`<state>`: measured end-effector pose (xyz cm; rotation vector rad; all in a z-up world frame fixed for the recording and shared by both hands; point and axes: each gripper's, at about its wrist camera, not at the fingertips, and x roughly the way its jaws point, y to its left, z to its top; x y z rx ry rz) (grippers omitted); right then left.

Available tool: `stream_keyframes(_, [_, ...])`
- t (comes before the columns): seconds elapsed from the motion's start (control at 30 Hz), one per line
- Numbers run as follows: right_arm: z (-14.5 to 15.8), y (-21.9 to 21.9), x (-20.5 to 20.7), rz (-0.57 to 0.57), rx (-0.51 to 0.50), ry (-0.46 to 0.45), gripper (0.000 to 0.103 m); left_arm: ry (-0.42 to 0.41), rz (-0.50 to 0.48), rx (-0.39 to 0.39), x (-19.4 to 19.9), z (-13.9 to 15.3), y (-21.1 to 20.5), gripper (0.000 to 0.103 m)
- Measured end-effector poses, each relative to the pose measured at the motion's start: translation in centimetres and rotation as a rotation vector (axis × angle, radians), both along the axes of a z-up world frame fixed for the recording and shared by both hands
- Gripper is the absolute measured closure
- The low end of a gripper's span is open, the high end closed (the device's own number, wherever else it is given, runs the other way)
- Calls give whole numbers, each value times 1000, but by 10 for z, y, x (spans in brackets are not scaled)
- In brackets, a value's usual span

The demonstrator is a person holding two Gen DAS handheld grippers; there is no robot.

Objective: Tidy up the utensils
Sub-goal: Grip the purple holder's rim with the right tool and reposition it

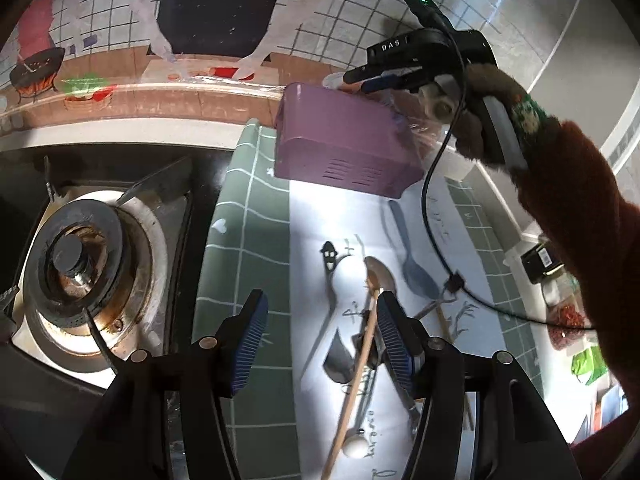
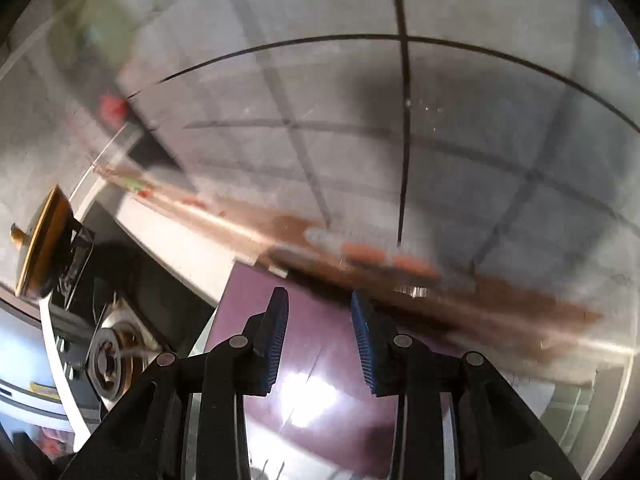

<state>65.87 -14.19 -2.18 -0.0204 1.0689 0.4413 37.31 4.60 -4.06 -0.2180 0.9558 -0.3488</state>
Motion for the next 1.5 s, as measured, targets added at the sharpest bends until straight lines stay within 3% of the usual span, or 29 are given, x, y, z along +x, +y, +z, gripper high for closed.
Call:
stream_keyframes(0.13, [-6, 17, 8, 85, -48, 21, 75, 15, 16, -9, 7, -8, 3, 45])
stream_keyframes(0.3, [-7, 16, -1, 95, -8, 29, 75, 20, 8, -11, 13, -10, 0, 45])
stream_keyframes(0.4, [-7, 0, -7, 72, 97, 63, 74, 20, -4, -12, 13, -10, -1, 45])
stream_keyframes(0.5, [-12, -7, -26, 129, 246, 178, 74, 19, -7, -21, 13, -10, 0, 45])
stream_keyframes(0.6, [-19, 2, -54, 188, 206, 183, 74, 18, -8, -23, 13, -10, -1, 45])
stream_keyframes(0.7, [-3, 7, -73, 196, 112, 33, 75, 15, -15, -19, 13, -9, -3, 45])
stream_keyframes(0.77, [9, 9, -66, 163, -8, -96, 62, 16, -18, -15, 13, -8, -5, 45])
stream_keyframes(0.8, [9, 9, -61, 159, -27, -110, 58, 14, -20, -16, 12, -8, -6, 45])
stream_keyframes(0.9, [4, 1, -34, 203, -29, -69, 55, 14, -25, -11, 11, -7, -5, 45])
stream_keyframes(0.97, [-3, 2, -22, 300, -35, -46, 55, 19, -20, 2, 10, -8, -4, 45])
stream_keyframes(1.17, [-3, 3, -12, 512, -70, -79, 56, 37, 3, -23, 17, -13, -2, 45])
stream_keyframes(1.3, [-8, 8, 3, 564, -47, -12, 56, 49, 1, -34, 26, -19, -8, 44])
stream_keyframes(1.4, [-16, 19, 0, 593, -47, 8, 51, 62, -10, -27, 27, -23, -13, 44])
stream_keyframes(1.5, [-6, 18, -18, 607, 30, 29, 49, 61, -23, -22, 25, -25, -14, 44])
